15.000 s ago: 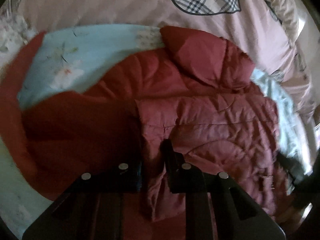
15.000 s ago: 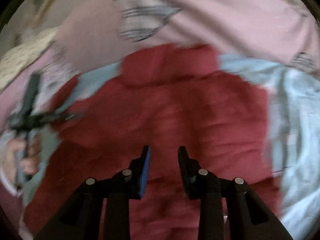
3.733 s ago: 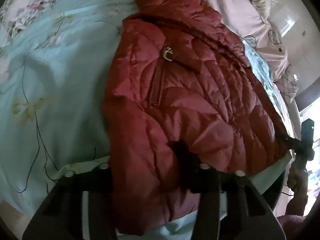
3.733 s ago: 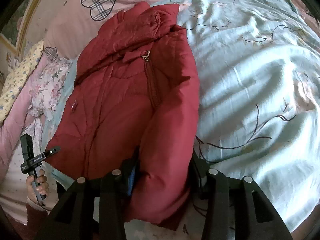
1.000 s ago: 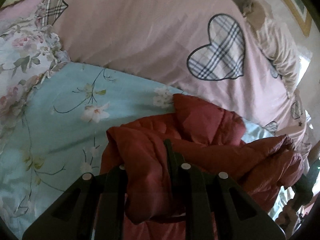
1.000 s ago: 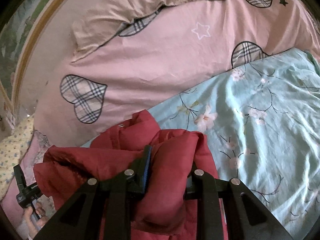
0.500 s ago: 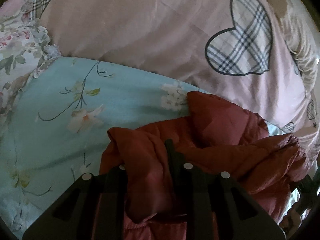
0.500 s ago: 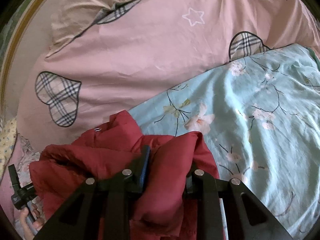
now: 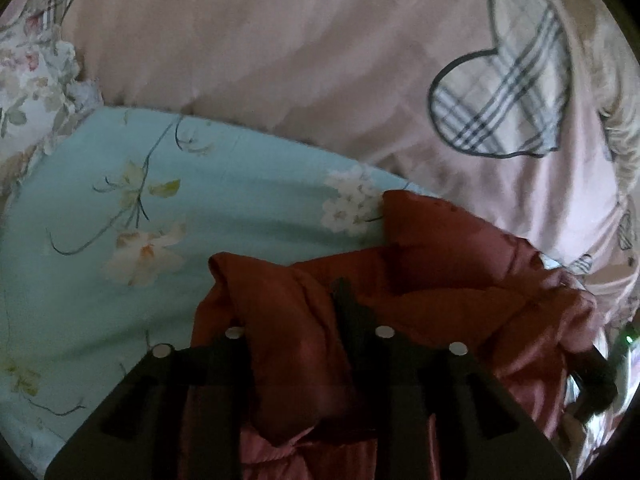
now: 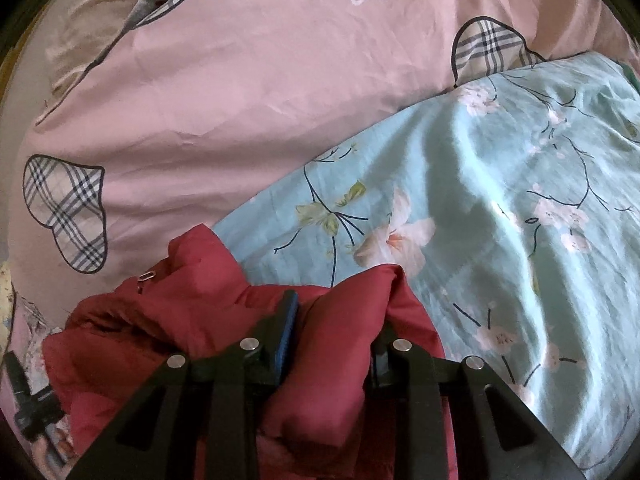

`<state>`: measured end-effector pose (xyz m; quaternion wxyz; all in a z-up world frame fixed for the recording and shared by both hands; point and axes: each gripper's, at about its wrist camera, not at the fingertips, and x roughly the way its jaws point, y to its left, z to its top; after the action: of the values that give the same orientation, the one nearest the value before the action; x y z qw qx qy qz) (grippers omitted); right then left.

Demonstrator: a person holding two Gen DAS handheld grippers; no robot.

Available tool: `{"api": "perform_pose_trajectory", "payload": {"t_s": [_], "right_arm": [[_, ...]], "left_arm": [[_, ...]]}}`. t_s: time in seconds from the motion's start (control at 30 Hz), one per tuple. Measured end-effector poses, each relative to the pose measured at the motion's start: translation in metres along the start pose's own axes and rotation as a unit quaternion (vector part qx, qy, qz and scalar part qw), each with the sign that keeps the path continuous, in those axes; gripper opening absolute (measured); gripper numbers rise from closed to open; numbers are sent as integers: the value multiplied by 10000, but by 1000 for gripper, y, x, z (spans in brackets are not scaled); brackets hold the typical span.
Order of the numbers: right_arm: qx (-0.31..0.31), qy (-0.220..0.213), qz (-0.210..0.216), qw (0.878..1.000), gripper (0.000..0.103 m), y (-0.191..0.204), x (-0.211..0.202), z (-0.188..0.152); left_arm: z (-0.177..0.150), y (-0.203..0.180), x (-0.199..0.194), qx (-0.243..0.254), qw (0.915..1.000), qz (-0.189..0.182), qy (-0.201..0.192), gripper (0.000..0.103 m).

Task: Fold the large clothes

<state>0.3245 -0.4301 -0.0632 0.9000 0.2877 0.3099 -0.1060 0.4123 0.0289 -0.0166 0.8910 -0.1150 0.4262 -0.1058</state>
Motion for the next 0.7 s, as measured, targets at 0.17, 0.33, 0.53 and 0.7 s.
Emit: {"api": "perform_pose_trajectory", "payload": {"t_s": [0.17,0.33,0.53,0.7], "right_arm": [[-38,-9,-68,10000,26,2,3,-1],[-97,-15,-132,9999,30,6,5,0],[-131,18,-166,9998,30,8,6,1],[-73,56,-37,10000,35,8,1,5]], "left_arm": [[-8,8,-50,50,9988,115,-471,67],[-33,-1,-92,217,9973,-305,-630,67],[-84,-64,-79,1116,9913,-657,-238,67],[-105,-104,-48,1801,9836,-109,-79,67]]}}
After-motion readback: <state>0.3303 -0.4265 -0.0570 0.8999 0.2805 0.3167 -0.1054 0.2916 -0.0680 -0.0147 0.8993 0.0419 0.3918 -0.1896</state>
